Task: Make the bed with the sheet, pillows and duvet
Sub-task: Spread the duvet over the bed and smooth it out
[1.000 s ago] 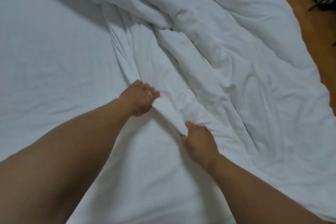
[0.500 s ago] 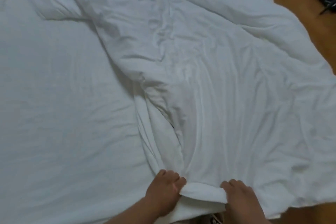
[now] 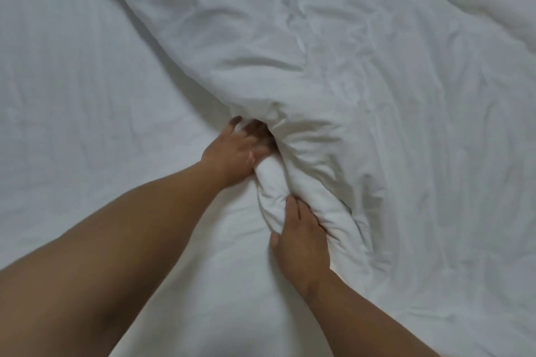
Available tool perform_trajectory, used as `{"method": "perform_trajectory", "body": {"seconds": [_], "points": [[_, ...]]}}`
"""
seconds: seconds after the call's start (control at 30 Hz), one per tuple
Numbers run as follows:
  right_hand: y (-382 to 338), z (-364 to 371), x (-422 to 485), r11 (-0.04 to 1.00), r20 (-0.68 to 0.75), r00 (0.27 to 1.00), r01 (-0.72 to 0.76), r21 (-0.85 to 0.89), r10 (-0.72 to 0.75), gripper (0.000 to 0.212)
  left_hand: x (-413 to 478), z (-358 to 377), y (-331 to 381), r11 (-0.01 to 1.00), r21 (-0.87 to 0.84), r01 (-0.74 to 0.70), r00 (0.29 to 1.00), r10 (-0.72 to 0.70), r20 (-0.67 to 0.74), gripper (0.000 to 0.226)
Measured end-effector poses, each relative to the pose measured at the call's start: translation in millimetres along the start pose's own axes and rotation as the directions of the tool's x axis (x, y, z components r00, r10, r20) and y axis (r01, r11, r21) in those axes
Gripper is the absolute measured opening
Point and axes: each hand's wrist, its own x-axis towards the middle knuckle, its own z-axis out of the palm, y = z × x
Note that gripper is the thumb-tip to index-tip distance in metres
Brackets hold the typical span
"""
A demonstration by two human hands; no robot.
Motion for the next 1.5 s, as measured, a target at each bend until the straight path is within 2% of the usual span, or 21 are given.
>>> {"method": "perform_trajectory", "body": {"seconds": [0.1,0.2,0.33,0.4,0.5,0.57,0.67,0.73,0.83,0.87,0.93,0.97,1.0,1.07,1.13,1.2,1.27,1.33,1.43,1.5], "points": [[5.8,6.5,8.8,0.998,-0.074,0.997,0.032,-0.054,-0.036,0.051,10.5,6.9,5.5,1.0,-0.014,0.02,0.999,-0.021,-0.033,0.047],[16.7,-2.4,16.2,0.998,-0.111,0.992,0.053,-0.039,-0.057,0.029,11.0,4.2,10.4,0.999,-0.047,0.012,0.999,-0.013,-0.033,0.044],[19.3,-10.2,-0.3,0.995,-0.045,0.994,0.097,-0.011,-0.098,0.019,-17.0,-2.6,3.2,0.995,-0.02,-0.095,0.995,0.095,-0.03,0.035],[18.6,-3.9,-20.2,0.991,0.002,0.991,0.131,-0.02,-0.131,0.016,-49.4,-1.4,3.7,0.992,-0.032,-0.118,0.992,0.119,0.033,0.037],[14.7,13.3,-62.9,0.983,0.057,0.982,0.179,0.03,-0.181,0.023,-115.6,4.1,19.9,0.997,-0.03,-0.076,0.978,0.08,0.194,0.041],[12.9,27.3,-99.4,0.971,0.155,0.959,0.236,0.033,-0.239,0.031,-168.4,8.4,40.0,0.993,-0.115,0.012,0.957,0.022,0.29,0.044],[19.5,44.8,-163.5,0.962,0.321,0.909,0.274,0.016,-0.264,0.035,-258.3,16.5,90.2,0.948,-0.279,0.152,0.932,-0.044,0.36,0.038],[26.2,52.8,-206.4,0.953,0.369,0.897,0.291,-0.085,-0.241,0.027,-309.3,21.8,135.1,0.943,-0.283,0.175,0.93,-0.064,0.362,0.037],[35.4,58.2,-238.2,0.947,0.279,0.925,0.299,-0.117,-0.257,0.046,-340.9,26.8,182.1,0.952,-0.281,0.125,0.909,0.004,0.417,0.042],[35.4,58.5,-240.5,0.952,0.26,0.932,0.286,-0.104,-0.252,0.05,-342.7,27.3,182.9,0.945,-0.312,0.098,0.923,0.031,0.383,0.042],[21.1,51.8,-239.7,0.969,0.354,0.914,0.237,-0.064,-0.2,0.053,-339.5,29.4,158.2,0.939,-0.344,-0.016,0.959,0.111,0.26,0.044],[10.2,51.9,-237.7,0.975,0.339,0.921,0.217,-0.039,-0.191,0.053,-337.2,30.4,137.0,0.939,-0.337,-0.067,0.969,0.141,0.201,0.047],[-6.2,52.7,-234.6,0.976,0.306,0.929,0.218,0.005,-0.209,0.056,-334.8,33.0,112.2,0.936,-0.338,-0.103,0.978,0.157,0.136,0.047],[-49.8,52.4,-221.5,0.955,0.114,0.961,0.225,0.192,-0.25,0.06,-329.5,44.6,58.3,0.935,-0.299,-0.189,0.981,0.192,-0.02,0.04],[-99.6,53.4,-189.9,0.945,-0.082,0.968,0.248,0.214,-0.235,0.067,-317.3,56.5,11.0,0.939,-0.2,-0.279,0.958,0.258,-0.122,0.038],[-144.7,52.0,-145.3,0.961,-0.151,0.98,0.164,0.223,-0.132,0.079,-297.6,64.5,-22.7,0.934,-0.107,-0.34,0.932,0.32,-0.171,0.04],[-172.1,51.3,-99.7,0.966,-0.138,0.99,0.051,0.252,-0.017,0.087,-274.2,66.4,-44.2,0.932,-0.048,-0.359,0.922,0.346,-0.171,0.041],[-178.6,49.9,-66.8,0.965,-0.11,0.994,0.01,0.261,0.02,0.073,-258.5,69.0,-53.2,0.933,-0.085,-0.35,0.925,0.33,-0.188,0.04],[-160.7,35.6,-47.9,0.976,-0.095,0.994,0.068,0.205,-0.049,0.018,-252.8,73.6,-43.1,0.938,-0.181,-0.295,0.941,0.253,-0.223,0.035],[-134.4,16.5,-44.8,0.977,-0.137,0.989,0.076,0.199,-0.05,0.007,-250.9,63.0,-31.9,0.936,-0.28,-0.215,0.951,0.135,-0.279,0.028]]}}
